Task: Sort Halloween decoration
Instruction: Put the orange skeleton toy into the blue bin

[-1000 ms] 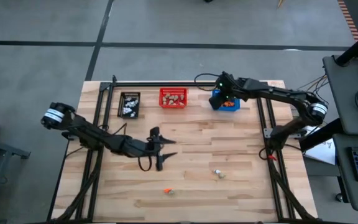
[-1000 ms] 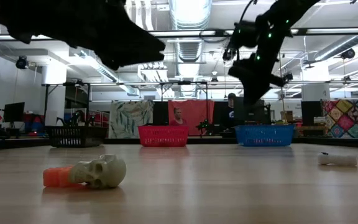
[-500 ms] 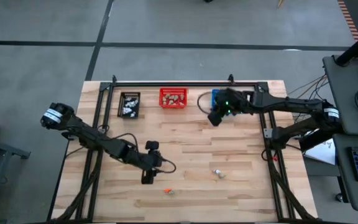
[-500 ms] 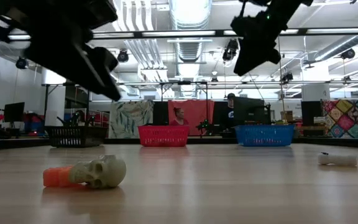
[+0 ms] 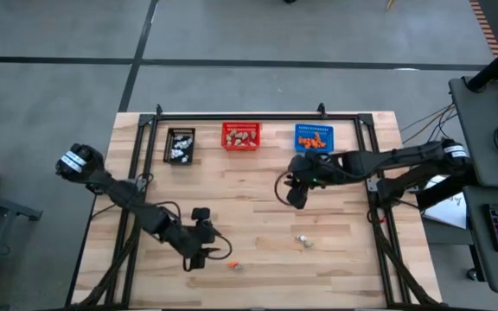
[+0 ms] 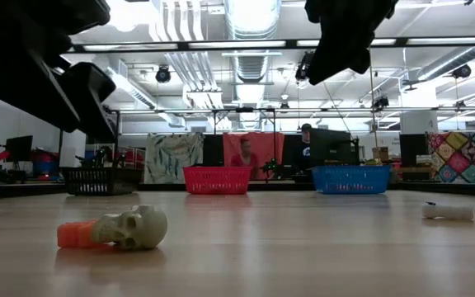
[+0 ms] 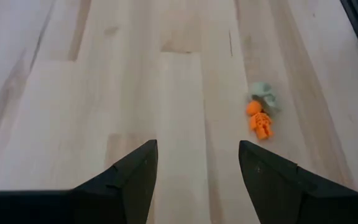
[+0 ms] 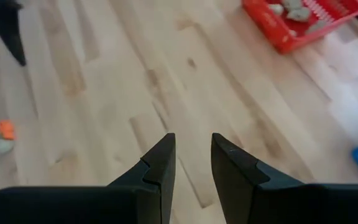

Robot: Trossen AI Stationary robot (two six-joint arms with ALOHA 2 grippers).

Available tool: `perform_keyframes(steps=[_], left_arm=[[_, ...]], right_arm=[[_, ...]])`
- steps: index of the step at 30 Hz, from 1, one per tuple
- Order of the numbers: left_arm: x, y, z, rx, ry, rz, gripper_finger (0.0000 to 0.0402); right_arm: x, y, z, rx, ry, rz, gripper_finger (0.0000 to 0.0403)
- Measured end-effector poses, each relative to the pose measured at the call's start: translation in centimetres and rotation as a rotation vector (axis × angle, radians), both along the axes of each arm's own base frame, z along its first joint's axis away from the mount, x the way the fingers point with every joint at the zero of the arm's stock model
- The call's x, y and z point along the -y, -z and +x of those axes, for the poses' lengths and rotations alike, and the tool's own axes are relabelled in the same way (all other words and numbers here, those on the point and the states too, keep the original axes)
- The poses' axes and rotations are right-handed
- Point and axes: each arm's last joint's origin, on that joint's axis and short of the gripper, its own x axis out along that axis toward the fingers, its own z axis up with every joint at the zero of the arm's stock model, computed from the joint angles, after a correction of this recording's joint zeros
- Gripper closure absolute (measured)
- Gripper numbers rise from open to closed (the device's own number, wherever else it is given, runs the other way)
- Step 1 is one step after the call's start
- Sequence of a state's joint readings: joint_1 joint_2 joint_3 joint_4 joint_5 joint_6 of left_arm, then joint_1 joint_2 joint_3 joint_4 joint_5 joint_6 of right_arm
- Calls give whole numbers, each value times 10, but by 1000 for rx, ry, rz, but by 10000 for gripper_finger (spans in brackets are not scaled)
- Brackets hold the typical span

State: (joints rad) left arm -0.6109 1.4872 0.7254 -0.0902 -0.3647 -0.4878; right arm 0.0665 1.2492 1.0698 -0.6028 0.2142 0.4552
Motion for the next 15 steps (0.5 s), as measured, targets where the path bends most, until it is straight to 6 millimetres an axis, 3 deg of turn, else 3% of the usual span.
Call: perform_keyframes(steps=[15], left_arm=[[26,-3,-17,179,-111,-36,194]], right_arm=[[-30,17,13,-34,-72,-31,312]])
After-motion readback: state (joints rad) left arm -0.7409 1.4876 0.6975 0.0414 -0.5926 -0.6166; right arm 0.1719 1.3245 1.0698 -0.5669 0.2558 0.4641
